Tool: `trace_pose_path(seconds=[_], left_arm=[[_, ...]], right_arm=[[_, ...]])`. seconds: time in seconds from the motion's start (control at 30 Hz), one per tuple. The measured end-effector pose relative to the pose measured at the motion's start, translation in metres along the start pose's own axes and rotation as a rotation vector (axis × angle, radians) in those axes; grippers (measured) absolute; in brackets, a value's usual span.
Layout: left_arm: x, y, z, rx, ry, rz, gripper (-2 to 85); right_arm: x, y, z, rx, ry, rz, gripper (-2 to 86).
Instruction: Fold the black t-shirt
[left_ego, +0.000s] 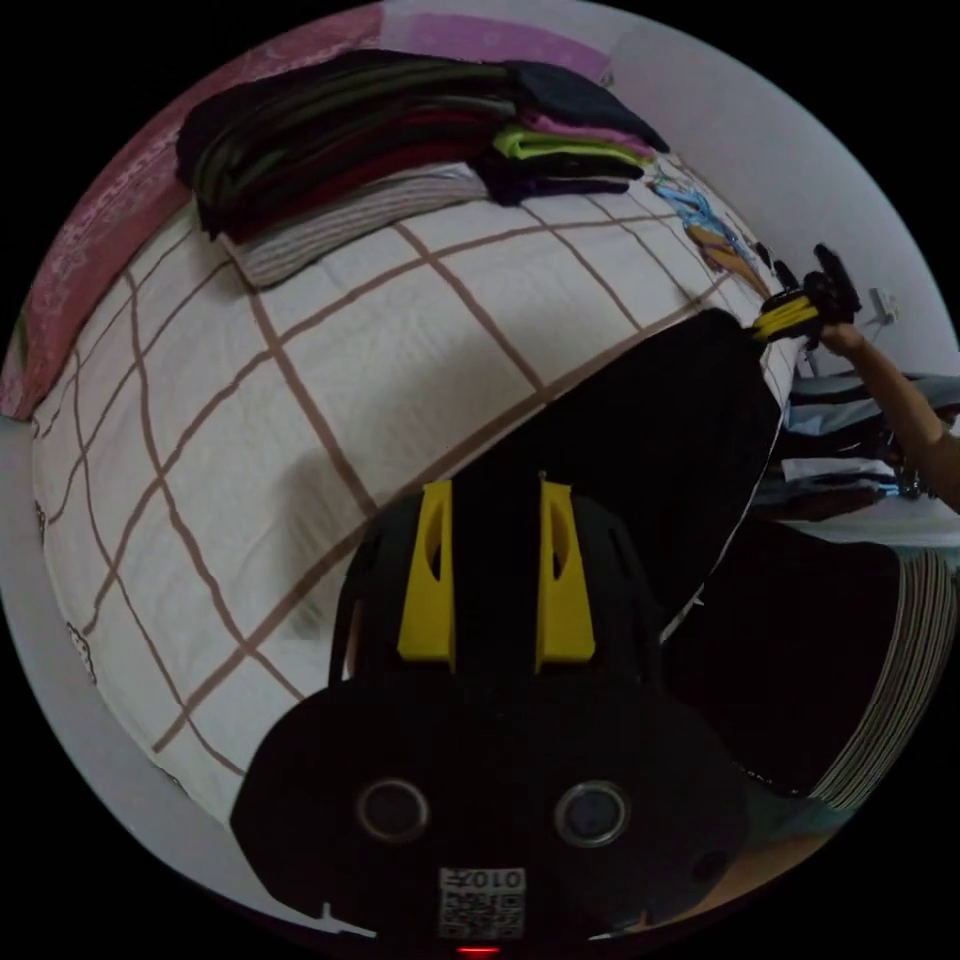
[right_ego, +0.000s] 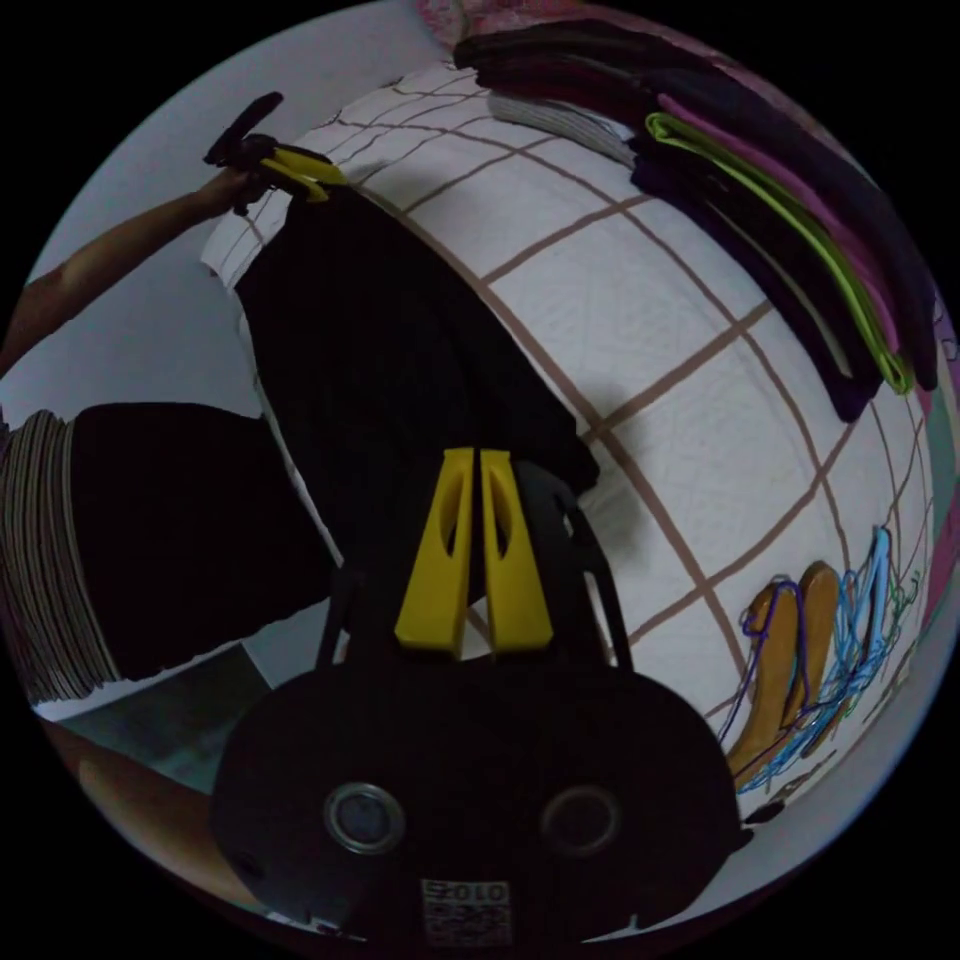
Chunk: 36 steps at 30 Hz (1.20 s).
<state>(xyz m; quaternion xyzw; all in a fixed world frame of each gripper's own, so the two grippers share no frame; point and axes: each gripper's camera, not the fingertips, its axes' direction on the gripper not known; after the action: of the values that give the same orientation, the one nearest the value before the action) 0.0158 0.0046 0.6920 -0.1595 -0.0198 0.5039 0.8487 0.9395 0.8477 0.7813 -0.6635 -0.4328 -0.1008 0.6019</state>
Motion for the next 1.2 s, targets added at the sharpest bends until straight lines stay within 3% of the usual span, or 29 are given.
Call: trace_pose_path(seconds=[0.2, 0.37, 0.6, 0.8, 0.9, 1.03, 1.2], left_arm=[[0.03, -0.026, 0.008, -0.073, -0.093, 0.013, 5.8], [0.049, -0.028, -0.013, 0.035, -0.085, -0.051, 1.4], [0.053, -0.019, -0.025, 0.124, -0.063, -0.252, 2.8], [0.062, -0.005, -0.06, 0.325, -0.036, -0.44, 5.1], [0.088, -0.004, -0.07, 0.319, -0.085, -0.33, 6.0], [0.141, -0.005, -0.057, 0.18, -0.193, -0.075, 7.1], [0.182, -0.008, -0.034, 0.088, -0.155, 0.119, 8.1]], right_arm=[[-0.039, -0.024, -0.037, 0.049, 0.095, -0.023, 3.3], [-0.053, -0.037, -0.031, -0.003, 0.079, 0.084, 3.3], [-0.08, -0.049, -0.016, -0.024, 0.114, 0.291, 2.9], [-0.109, -0.029, -0.047, 0.157, 0.192, 0.421, 2.9], [-0.135, -0.016, -0.059, 0.194, 0.191, 0.365, 3.5], [-0.184, -0.008, -0.045, 0.149, 0.232, 0.211, 5.1], [-0.226, -0.006, -0.025, 0.109, 0.264, 0.081, 5.6]])
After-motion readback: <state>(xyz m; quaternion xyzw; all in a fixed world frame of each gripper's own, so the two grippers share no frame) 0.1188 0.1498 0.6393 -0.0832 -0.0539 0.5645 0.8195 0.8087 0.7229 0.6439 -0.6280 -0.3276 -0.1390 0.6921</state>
